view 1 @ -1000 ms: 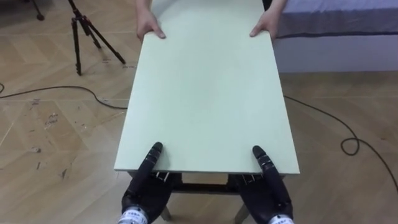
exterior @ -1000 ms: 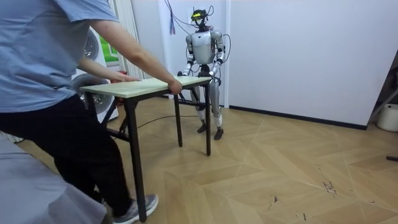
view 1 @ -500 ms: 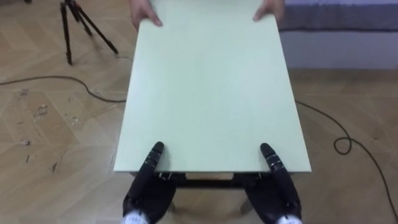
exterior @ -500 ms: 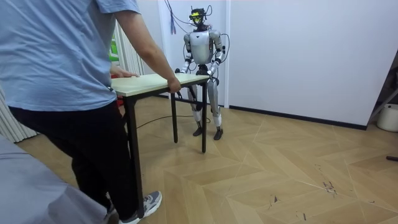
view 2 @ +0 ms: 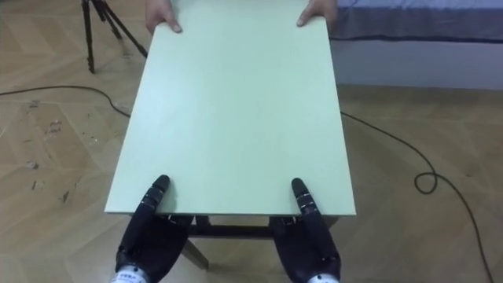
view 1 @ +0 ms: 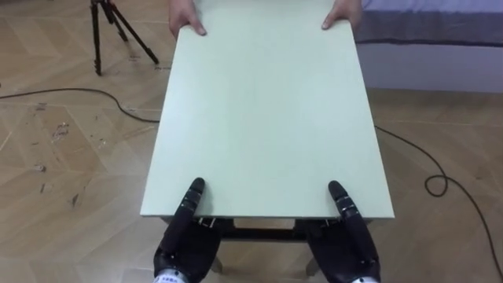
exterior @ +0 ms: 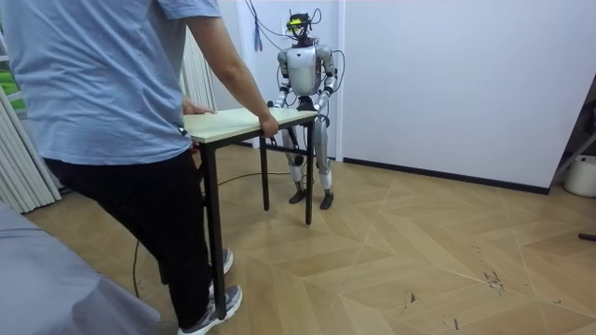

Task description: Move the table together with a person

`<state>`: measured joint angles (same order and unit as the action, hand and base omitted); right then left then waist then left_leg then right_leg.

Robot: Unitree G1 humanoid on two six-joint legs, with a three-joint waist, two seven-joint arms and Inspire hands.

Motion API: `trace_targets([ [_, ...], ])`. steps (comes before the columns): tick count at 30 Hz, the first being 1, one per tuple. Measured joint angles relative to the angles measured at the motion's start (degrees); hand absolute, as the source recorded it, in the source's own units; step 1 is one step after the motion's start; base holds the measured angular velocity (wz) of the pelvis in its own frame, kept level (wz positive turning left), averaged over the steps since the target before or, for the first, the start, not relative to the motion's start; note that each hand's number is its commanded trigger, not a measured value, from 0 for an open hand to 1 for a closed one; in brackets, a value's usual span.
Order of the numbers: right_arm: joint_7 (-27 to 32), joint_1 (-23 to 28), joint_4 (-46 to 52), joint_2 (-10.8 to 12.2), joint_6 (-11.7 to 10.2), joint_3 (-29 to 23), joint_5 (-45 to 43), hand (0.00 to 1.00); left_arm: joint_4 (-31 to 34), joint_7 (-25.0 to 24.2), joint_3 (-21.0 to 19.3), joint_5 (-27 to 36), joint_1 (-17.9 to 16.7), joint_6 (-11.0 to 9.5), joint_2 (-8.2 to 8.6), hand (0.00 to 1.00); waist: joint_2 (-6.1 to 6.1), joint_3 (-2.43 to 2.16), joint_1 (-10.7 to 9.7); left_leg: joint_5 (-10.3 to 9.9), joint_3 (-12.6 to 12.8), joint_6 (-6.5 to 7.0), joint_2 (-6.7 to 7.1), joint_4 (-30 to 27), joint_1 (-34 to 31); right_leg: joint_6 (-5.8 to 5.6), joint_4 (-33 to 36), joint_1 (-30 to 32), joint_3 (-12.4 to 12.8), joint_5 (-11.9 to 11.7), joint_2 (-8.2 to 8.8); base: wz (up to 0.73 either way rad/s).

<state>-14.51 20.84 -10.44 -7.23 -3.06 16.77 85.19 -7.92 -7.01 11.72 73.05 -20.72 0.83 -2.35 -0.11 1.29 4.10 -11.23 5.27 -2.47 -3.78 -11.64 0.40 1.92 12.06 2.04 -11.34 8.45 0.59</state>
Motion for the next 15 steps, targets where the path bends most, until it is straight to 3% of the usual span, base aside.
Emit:
trace_targets([
  [8, 0.1, 1.4, 0.0, 0.1, -0.7, 0.7, 0.2, 1.00, 0.0, 0.0, 1.8, -0.1, -0.8, -2.4, -0.63, 1.00, -0.24, 0.14, 0.1, 0.3, 0.0, 0.38, 0.10, -0.9, -1.1, 0.09, 0.9, 1.1, -0.1, -0.3, 0.12, 0.01],
  [15, 0.1, 1.9, 0.1, -0.3, -2.7, 2.8, 1.0, 1.00, 0.6, 0.1, 3.8, 1.6, -1.4, -3.9, -2.67, 1.00, -0.55, 0.34, -0.7, -0.2, -0.4, 0.24, -0.53, -4.7, -4.1, 0.38, 2.5, 2.8, -0.3, -0.3, -0.19, 0.02],
])
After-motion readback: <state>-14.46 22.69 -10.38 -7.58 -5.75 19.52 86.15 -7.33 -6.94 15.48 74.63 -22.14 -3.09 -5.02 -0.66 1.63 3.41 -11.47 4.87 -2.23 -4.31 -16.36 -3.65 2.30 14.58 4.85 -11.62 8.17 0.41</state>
